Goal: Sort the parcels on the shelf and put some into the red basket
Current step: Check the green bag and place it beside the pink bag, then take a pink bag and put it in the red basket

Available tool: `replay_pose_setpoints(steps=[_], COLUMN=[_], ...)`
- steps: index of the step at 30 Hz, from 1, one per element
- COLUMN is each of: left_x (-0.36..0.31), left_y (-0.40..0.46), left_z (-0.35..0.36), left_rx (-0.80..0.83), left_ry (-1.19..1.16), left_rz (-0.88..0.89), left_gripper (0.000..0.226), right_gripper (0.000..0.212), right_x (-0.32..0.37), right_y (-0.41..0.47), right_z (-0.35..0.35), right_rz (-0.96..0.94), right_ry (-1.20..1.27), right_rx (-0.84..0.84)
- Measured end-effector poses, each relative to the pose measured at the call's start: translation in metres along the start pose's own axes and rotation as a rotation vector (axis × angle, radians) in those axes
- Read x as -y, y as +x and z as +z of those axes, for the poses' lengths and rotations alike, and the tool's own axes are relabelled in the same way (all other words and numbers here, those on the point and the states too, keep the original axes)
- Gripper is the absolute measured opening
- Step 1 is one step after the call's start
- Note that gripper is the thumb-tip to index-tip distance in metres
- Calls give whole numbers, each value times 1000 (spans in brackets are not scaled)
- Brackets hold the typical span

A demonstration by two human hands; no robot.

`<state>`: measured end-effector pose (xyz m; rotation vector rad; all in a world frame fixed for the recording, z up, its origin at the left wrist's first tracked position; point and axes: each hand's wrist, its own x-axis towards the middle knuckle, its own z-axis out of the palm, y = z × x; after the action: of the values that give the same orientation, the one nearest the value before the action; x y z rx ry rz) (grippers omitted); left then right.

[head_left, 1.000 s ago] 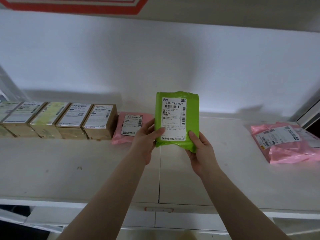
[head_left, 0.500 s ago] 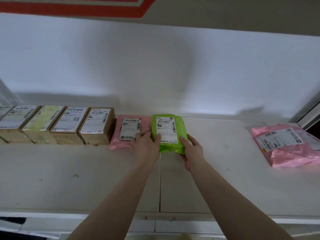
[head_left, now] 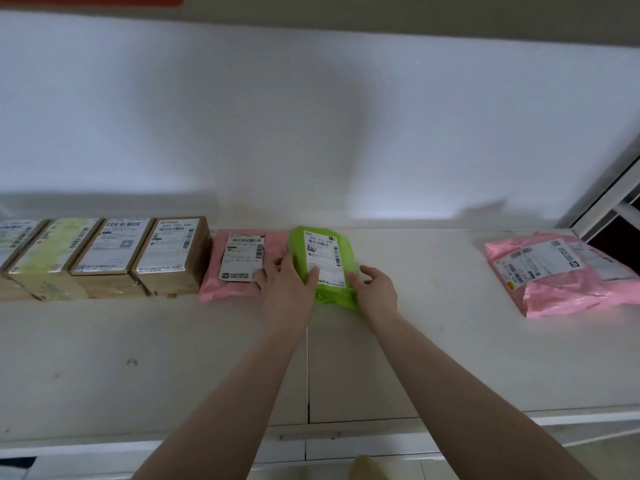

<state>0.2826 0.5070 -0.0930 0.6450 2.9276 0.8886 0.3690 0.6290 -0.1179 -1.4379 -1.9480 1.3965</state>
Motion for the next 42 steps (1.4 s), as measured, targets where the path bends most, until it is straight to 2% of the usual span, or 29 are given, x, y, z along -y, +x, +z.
replay_pose_setpoints(steps=[6,12,14,17,23,26,28,29,32,36,42], left_x=[-18,-98,-129,-177,-251,-276,-288,-293,-301,-308,-312], left_y=[-7,-29,-41,-61,-99,-112,-118,-121,-126,-134,-135], left_z=[0,12,23,52,110,134,146,149,156,158,161], left_rx=[-59,-135,-95,54,391,564,641,658,678,772,719], left_ry=[-12,-152,-219,-357,-655,-738,-807,-849,-923,-988,-1128], left_rz=[-23,88,112,128,-36,-215,-323,-362,-446,-493,-634], left_gripper=[65,66,64,62,59,61,50,40,28,19,24], right_gripper=[52,46,44,42,41,50,58,60,59,44,34], right_x=[0,-3,-5,-16,-56,-75,-84,-87,-91,-96,-89], right_y=[0,18,25,42,71,85,93,95,98,96,86], right_z=[-18,-99,-138,-209,-326,-352,-363,-365,-366,-358,-347], right_rz=[-58,-164,-202,-233,-196,-116,-46,-29,-35,-98,-166], right_ry=[45,123,128,118,29,-159,-280,-314,-378,-423,-149], right_rx=[11,-132,-205,-333,-530,-529,-483,-453,-376,-330,-329])
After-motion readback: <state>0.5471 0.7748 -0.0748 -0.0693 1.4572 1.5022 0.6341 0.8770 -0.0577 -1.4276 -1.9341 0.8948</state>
